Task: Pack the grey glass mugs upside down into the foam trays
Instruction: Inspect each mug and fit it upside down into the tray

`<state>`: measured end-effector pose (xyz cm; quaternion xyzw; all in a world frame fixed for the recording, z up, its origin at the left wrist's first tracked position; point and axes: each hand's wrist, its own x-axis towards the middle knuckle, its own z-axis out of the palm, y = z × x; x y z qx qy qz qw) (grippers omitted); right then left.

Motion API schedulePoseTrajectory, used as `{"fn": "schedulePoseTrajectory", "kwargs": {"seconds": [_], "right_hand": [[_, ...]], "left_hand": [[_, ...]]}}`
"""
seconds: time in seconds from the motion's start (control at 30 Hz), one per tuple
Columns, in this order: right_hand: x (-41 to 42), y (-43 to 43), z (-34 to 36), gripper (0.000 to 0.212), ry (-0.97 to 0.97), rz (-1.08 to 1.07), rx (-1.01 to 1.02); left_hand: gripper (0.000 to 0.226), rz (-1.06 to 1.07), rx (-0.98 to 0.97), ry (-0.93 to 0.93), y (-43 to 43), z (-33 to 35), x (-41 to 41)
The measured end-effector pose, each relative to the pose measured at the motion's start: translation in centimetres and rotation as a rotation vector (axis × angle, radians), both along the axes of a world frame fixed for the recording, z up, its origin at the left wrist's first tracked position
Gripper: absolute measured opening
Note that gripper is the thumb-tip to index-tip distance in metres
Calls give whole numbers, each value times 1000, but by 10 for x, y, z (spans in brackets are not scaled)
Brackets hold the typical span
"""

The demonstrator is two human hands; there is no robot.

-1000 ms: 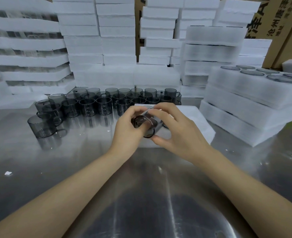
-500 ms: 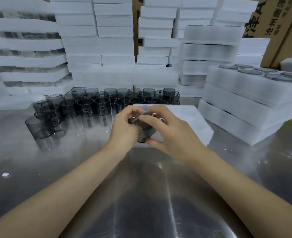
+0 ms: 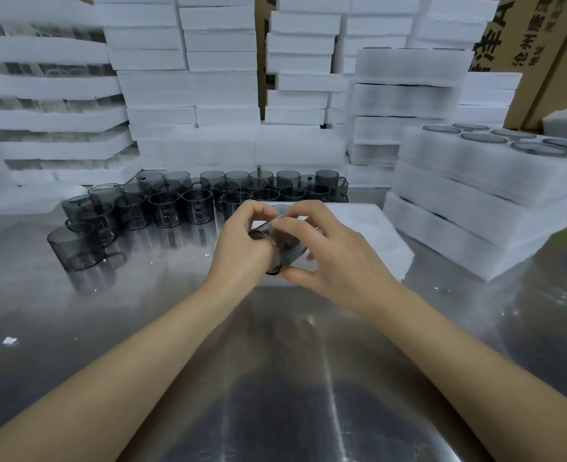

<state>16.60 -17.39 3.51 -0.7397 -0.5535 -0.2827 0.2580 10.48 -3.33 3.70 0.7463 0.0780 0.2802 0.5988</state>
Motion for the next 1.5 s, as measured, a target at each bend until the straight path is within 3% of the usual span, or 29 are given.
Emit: {"fn": "schedulePoseTrajectory", "kwargs": {"seconds": [0.33,0.5,0.63,0.8,1.0,1.1,1.2,1.3,1.5], "right_hand": [[14,1,-9,56,153,81,131],[29,-4,-7,52,262,59,339],[40,-14,-3,60,481,69,510],[38,-11,-4,65,559,156,488],[35,-12,-2,62,616,144,449],[34,-12,-2,62,592,145,419],[32,-11,-2,62,514,168,361],[25,-8,-3,60,409,209,297],[14,-3,-7,56,139,219,170]], "left_hand": [[49,-13,29,-117,3,-2,-1],[46,-12,-172,-250,14,-9,3],[29,159,-407,-214,26,-20,15],[17,287,-306,-54,40,-32,24],[15,299,-181,-53,40,-34,23],[23,281,-79,-188,29,-27,17],[25,210,155,-346,18,-16,6],[39,139,334,-318,5,-15,1],[40,152,249,-252,-8,-20,0]]}}
